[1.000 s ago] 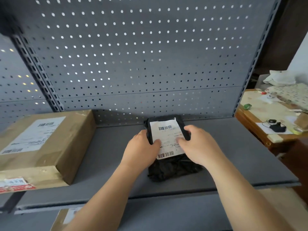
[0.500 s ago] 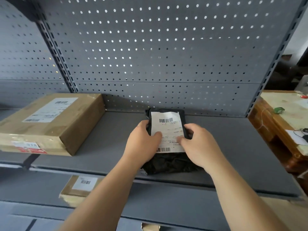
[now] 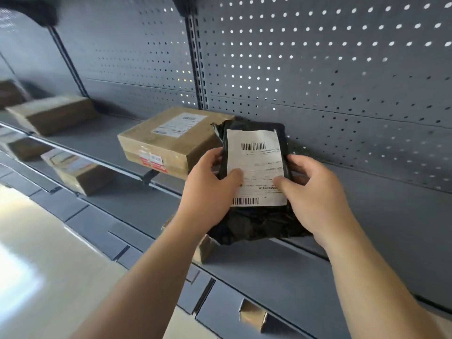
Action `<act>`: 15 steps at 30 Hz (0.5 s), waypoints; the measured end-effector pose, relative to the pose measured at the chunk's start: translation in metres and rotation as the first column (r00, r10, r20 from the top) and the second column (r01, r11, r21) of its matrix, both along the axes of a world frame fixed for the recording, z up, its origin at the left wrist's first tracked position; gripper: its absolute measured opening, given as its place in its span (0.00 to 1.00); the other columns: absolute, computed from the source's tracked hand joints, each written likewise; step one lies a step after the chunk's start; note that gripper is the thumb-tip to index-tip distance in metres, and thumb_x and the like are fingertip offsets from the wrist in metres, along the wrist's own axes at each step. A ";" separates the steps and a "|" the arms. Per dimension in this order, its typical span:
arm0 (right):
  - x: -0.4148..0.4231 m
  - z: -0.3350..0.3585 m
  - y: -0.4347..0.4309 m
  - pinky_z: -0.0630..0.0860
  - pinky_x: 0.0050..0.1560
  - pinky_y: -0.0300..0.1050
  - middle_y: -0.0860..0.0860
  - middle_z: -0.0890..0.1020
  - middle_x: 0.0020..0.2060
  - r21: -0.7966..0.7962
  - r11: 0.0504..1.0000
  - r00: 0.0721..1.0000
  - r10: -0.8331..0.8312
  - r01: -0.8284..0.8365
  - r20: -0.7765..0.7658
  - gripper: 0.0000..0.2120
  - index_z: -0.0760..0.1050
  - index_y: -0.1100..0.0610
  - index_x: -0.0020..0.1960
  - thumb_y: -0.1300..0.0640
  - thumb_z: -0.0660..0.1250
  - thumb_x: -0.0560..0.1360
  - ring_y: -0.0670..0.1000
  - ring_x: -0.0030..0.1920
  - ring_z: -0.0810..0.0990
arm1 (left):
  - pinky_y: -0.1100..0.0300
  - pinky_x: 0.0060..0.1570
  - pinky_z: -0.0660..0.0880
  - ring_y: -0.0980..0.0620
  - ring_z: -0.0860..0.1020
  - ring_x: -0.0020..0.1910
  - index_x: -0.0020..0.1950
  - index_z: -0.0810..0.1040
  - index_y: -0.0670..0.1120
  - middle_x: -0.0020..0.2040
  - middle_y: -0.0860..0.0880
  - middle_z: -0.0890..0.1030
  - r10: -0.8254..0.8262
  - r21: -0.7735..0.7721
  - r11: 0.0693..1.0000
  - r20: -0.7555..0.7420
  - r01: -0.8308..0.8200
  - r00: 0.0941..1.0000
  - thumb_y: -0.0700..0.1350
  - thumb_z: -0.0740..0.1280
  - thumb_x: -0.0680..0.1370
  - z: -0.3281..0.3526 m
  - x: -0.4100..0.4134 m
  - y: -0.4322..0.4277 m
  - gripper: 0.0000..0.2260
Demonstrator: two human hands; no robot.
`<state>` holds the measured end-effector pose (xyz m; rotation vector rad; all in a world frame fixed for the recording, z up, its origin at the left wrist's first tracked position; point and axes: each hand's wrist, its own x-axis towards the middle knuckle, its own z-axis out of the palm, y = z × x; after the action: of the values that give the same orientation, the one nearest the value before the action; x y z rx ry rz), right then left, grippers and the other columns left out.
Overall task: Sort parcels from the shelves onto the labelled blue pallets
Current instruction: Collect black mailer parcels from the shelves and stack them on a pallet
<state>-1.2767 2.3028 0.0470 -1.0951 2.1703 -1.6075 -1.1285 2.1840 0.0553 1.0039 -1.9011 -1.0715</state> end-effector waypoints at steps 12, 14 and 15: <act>0.172 0.036 -0.128 0.79 0.51 0.35 0.38 0.81 0.57 -0.030 0.960 0.946 0.269 -0.279 -0.183 0.22 0.74 0.45 0.70 0.51 0.72 0.77 0.40 0.58 0.79 | 0.59 0.40 0.84 0.65 0.82 0.44 0.68 0.74 0.58 0.55 0.62 0.81 0.262 0.032 0.965 -0.171 -0.261 0.950 0.45 0.69 0.76 0.019 0.195 -0.088 0.21; 0.207 0.035 -0.154 0.75 0.39 0.27 0.37 0.81 0.56 -0.015 0.943 0.926 0.324 -0.333 -0.192 0.21 0.74 0.45 0.69 0.50 0.71 0.77 0.38 0.54 0.79 | 0.59 0.39 0.84 0.65 0.82 0.45 0.70 0.74 0.56 0.56 0.61 0.81 0.294 0.056 0.956 -0.197 -0.289 0.935 0.45 0.70 0.76 0.017 0.232 -0.104 0.22; 0.222 0.035 -0.165 0.73 0.37 0.25 0.37 0.81 0.56 -0.009 0.939 0.919 0.336 -0.345 -0.205 0.21 0.74 0.45 0.69 0.50 0.71 0.77 0.38 0.54 0.79 | 0.59 0.39 0.84 0.63 0.83 0.46 0.70 0.74 0.56 0.56 0.60 0.81 0.300 0.064 0.954 -0.209 -0.293 0.931 0.45 0.70 0.76 0.017 0.249 -0.111 0.22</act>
<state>-1.0549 2.1383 0.0822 -1.6093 1.9211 -1.4470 -0.8792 2.0727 0.0718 1.1035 -1.5046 -0.9907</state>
